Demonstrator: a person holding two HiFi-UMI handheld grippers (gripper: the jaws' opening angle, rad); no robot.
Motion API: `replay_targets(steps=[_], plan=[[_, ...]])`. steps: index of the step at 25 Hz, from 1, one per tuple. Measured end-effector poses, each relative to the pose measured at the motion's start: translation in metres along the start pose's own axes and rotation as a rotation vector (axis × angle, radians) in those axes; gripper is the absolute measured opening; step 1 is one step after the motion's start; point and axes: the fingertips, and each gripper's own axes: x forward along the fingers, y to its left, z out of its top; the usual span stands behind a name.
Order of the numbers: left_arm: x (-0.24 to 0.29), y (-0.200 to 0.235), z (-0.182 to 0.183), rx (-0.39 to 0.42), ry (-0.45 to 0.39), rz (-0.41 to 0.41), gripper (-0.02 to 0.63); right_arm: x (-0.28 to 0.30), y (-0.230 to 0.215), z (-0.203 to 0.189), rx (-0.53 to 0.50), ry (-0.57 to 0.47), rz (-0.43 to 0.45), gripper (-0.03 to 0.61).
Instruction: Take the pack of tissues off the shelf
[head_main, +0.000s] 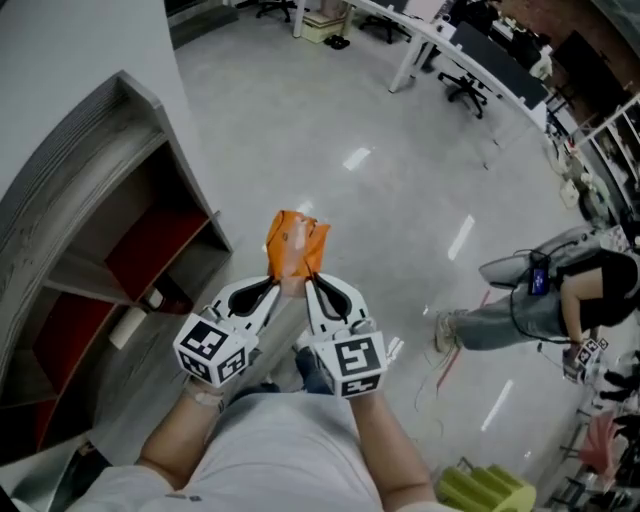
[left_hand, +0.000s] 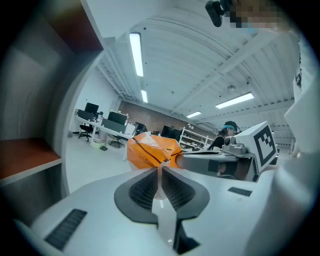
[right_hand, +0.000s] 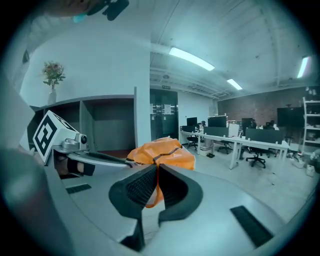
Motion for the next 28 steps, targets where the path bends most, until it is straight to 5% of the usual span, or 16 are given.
replay_targets(steps=[13,28], plan=[[0.057,-0.053,-0.001,0.035,0.043,-0.233,0.037,-0.050,-0.062,-0.011,0.050,-0.020,-0.222,0.026],[0.068,-0.057,-0.007,0.045,0.063,-0.271,0.037,-0.054,-0.070,-0.021,0.078,-0.020,-0.261,0.025]])
